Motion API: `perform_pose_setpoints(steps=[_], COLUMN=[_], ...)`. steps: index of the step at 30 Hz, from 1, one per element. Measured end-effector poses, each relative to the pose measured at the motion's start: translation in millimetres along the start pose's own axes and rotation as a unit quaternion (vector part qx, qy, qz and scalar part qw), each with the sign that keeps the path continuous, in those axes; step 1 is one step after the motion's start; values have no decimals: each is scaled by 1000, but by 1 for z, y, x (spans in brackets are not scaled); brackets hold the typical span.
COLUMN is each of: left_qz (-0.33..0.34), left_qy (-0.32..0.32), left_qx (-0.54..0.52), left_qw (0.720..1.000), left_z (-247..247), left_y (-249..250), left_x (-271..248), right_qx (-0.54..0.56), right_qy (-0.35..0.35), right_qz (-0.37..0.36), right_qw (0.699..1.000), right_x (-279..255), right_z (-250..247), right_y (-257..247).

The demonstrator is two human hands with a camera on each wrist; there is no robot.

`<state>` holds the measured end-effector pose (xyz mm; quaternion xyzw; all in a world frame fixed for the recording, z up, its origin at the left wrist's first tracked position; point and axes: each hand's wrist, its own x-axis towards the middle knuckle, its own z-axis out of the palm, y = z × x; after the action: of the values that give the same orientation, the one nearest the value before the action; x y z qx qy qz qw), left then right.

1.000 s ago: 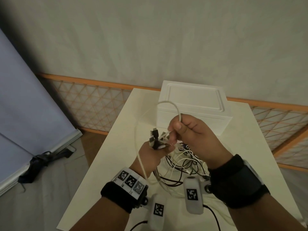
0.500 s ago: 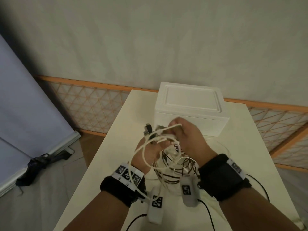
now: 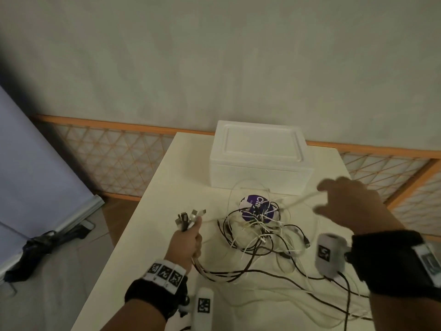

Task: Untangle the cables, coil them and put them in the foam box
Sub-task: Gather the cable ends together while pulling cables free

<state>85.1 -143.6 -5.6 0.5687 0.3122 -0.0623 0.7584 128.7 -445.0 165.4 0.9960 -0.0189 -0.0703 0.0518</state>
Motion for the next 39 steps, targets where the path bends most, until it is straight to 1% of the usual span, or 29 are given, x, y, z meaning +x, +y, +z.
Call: perform_pose_setpoints(steps=[1, 2, 3, 4, 5, 6, 7, 8, 10, 11, 12, 14, 15, 18, 22, 24, 25, 26, 28, 30, 32, 34, 36, 37, 38, 39], left_qz=[14, 28, 41, 53, 64, 73, 79, 89, 111, 113, 112, 110, 108, 96, 58, 38, 26, 12, -15, -30, -43, -56, -68, -75, -81, -87], left_qy=[-10, -18, -24, -38, -60, -87, -116, -140, -172, -183, -191, -188, -178, -141, -64, -31, -19, -14, -14, -14, -4, 2, 2, -1, -4, -9], left_qx=[-19, -34, -44, -54, -67, -85, -100, -108, -118, -132, -156, -204, -221, -267, -308, -318, -317, -311, -293, -278, -259, -243, -234, -227, -219, -212], left_qw=[1000, 999, 998, 996, 994, 990, 985, 980, 972, 967, 962, 954, 953, 948, 948, 947, 948, 950, 956, 960, 965, 968, 970, 971, 972, 973], left_z=[-1, -1, -1, 3, 9, 18, 27, 36, 45, 44, 39, 16, 0, -48, -87, -100, -105, -109, -114, -117, -119, -120, -118, -116, -114, -110], left_y=[6, 11, 16, 21, 27, 32, 37, 41, 49, 54, 59, 67, 70, 63, 38, 30, 28, 27, 27, 27, 26, 24, 21, 20, 18, 16], left_x=[-8, -16, -23, -32, -43, -53, -64, -74, -89, -93, -94, -88, -83, -70, -59, -53, -51, -49, -48, -48, -47, -46, -42, -41, -40, -39], right_qx=[-43, -29, 36, 136, 243, 327, 363, 369, 363, 354, 318, 180, 138, 94, 60, 46, 30, 25, 60, 99, 100, 72, 38, 34, 53, 88], right_qy=[-52, -76, -81, -81, -72, -70, -87, -122, -187, -192, -178, -144, -122, -90, -50, -56, -77, -109, -185, -231, -246, -275, -311, -313, -289, -247], right_qz=[5, -20, -65, -109, -152, -188, -225, -263, -300, -297, -297, -306, -304, -284, -239, -225, -219, -208, -171, -135, -120, -106, -115, -135, -167, -199], right_qw=[998, 996, 994, 981, 955, 923, 900, 883, 862, 866, 883, 924, 935, 950, 968, 972, 972, 972, 966, 958, 957, 953, 943, 940, 941, 944], right_x=[-5, -11, -17, -25, -32, -41, -48, -56, -65, -66, -64, -62, -63, -65, -62, -55, -52, -49, -44, -37, -26, -14, -3, 0, 4, 7], right_z=[6, 7, 5, 3, 1, 0, 3, 10, 39, 55, 70, 88, 98, 116, 128, 142, 150, 159, 169, 170, 162, 149, 129, 116, 106, 99], right_y=[6, 8, 5, -5, -20, -39, -63, -88, -129, -140, -143, -133, -122, -90, -57, -44, -39, -36, -31, -29, -26, -22, -26, -34, -46, -60])
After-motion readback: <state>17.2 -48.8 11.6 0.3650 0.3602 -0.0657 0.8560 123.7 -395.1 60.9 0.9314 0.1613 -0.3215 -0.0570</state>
